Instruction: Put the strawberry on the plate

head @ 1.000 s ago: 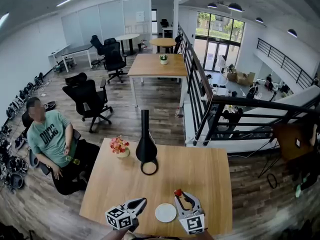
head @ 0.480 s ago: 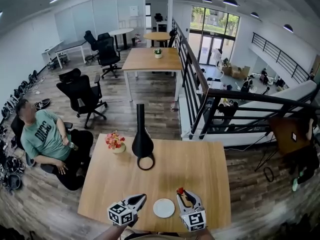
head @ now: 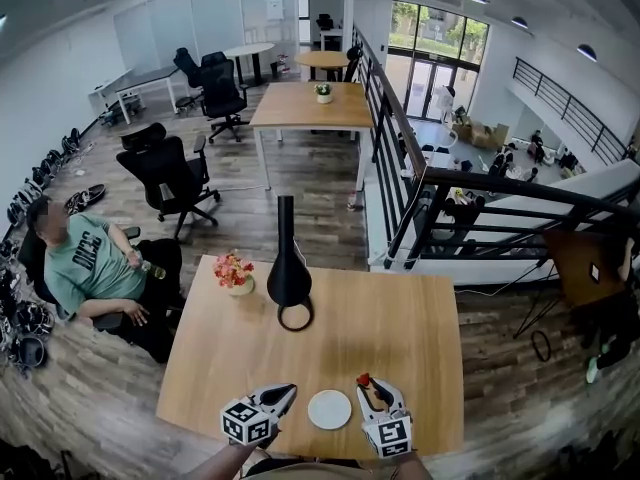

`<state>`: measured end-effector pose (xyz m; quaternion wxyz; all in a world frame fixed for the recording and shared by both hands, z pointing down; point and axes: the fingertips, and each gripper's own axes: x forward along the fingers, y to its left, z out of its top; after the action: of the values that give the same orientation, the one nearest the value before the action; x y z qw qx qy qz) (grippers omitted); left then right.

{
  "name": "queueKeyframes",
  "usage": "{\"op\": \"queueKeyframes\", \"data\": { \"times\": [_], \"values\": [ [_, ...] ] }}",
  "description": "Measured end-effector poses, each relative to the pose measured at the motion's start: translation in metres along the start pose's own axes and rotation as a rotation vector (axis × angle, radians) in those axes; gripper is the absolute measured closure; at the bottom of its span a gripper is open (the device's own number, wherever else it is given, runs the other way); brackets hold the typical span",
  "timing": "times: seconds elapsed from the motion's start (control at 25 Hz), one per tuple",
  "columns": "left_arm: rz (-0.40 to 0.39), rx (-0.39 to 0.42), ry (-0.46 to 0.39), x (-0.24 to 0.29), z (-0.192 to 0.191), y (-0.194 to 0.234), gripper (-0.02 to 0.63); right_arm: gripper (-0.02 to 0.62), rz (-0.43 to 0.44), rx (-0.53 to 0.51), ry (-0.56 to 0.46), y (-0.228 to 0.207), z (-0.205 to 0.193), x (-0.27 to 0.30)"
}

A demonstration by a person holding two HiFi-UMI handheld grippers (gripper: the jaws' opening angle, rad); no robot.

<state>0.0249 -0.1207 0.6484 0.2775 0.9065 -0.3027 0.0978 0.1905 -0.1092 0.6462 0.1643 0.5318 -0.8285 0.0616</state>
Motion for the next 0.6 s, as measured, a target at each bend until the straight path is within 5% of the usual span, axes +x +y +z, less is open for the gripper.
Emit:
{"op": "queueKeyframes", "data": {
  "times": [0.6],
  "values": [
    [0.048, -0.004, 0.095, 0.014, -0.044, 0.017, 0.603, 0.48, 0.143, -0.06, 0.258, 0.03, -0.1, 0.032]
  ]
}}
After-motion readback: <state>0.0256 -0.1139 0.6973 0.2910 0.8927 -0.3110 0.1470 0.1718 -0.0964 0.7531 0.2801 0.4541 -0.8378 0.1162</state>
